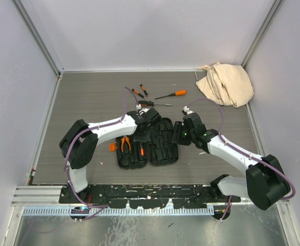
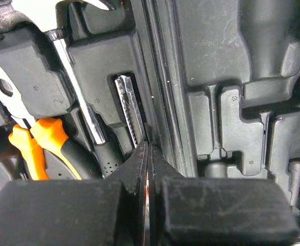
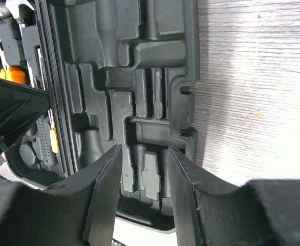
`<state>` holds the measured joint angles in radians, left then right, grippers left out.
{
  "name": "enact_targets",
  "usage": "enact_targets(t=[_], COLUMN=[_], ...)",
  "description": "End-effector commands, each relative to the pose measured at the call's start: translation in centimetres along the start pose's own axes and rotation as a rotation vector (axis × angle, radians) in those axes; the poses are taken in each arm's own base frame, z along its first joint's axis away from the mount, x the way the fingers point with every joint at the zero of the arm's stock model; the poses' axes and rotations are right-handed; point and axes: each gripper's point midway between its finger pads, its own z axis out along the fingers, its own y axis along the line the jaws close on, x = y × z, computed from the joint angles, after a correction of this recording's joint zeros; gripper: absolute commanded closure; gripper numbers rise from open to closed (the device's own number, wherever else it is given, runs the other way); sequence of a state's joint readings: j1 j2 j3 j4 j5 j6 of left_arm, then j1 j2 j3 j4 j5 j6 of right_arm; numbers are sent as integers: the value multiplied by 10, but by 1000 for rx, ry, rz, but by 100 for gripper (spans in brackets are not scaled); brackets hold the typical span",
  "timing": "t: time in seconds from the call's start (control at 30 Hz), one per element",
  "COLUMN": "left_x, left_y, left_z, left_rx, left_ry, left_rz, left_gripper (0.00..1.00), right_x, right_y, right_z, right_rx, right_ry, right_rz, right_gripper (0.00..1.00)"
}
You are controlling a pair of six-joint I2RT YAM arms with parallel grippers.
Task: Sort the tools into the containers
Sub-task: Adjust the utility knife in the storage box.
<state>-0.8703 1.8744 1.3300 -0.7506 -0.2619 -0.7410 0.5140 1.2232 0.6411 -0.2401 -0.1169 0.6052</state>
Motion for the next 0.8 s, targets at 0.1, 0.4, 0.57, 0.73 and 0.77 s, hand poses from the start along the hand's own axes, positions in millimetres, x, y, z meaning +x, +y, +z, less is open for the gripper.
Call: enact_targets(t=[0.1, 0.4, 0.57, 0.73, 0.77], left_x=[40, -24, -54, -66, -70], left_y=[17, -20, -36, -38, -37], left_z=[38, -11, -44, -68, -77], left_rx=[-82, 110, 205, 264, 282], left_ry=[117, -92, -185, -262, -288], left_rz=[42, 64, 74, 70, 64], left_gripper=[100, 96, 94, 91, 90], right_x=[-16, -19, -18, -23, -25], right_y=[13, 15, 12, 9, 8], right_z=[-9, -10, -10, -12, -13], right_rx=[-38, -40, -31, -7, -2], right_ry=[-57, -60, -63, -88, -96], right_rz=[3, -5, -7, -16, -18], right_gripper=[54, 54, 54, 54, 54])
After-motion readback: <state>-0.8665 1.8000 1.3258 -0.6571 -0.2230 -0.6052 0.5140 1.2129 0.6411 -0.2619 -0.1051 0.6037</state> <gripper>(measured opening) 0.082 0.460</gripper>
